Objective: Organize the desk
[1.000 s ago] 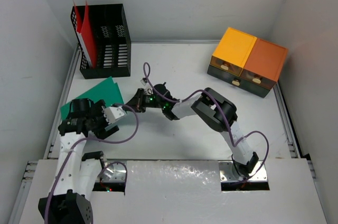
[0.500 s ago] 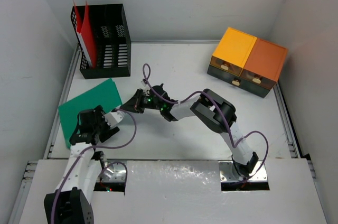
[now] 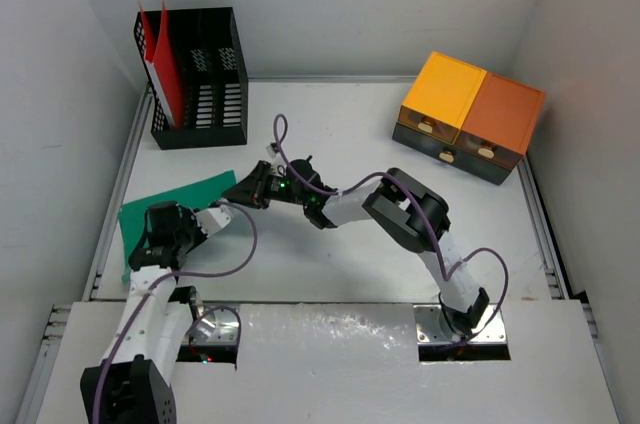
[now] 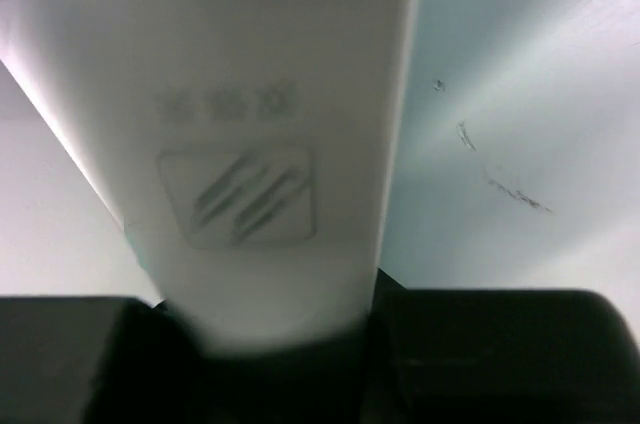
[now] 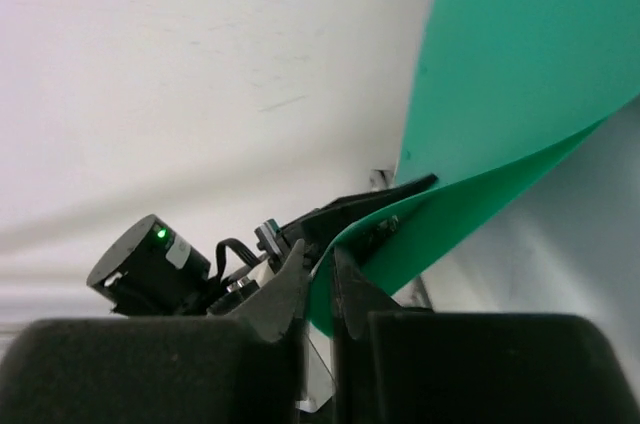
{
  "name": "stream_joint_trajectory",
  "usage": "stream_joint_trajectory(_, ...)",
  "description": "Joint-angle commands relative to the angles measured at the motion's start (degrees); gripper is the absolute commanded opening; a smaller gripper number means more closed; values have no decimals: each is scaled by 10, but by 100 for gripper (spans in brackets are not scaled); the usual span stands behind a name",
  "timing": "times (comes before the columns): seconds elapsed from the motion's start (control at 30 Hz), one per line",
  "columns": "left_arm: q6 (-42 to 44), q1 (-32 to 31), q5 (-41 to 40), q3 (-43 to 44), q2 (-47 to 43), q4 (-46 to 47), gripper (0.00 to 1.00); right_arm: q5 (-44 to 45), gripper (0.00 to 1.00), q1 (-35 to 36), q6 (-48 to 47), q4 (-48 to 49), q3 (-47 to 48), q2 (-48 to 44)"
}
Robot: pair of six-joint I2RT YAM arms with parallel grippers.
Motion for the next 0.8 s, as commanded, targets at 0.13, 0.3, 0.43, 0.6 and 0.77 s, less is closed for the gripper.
stream_joint_trajectory(0.13,-90,-2,74,148,-1,-149,0,-66,80,-30,-127,-9,-62,-105)
stream_joint_trajectory(0.3,-140,-1,93,232,13,-168,0,-11,99,-100,-219,-54,-208,-264)
stream_joint_trajectory(0.43,-215,-1,116,314,48,-164,0,58,99,-131,-281,-112,-288,-370)
stream_joint_trajectory(0.6,-319,0,136,459,94,-115,0,121,99,-137,-342,-158,-334,-452)
stream_joint_trajectory(0.77,-417,1,90,561,119,-46,0,157,99,-138,-368,-176,-374,-526)
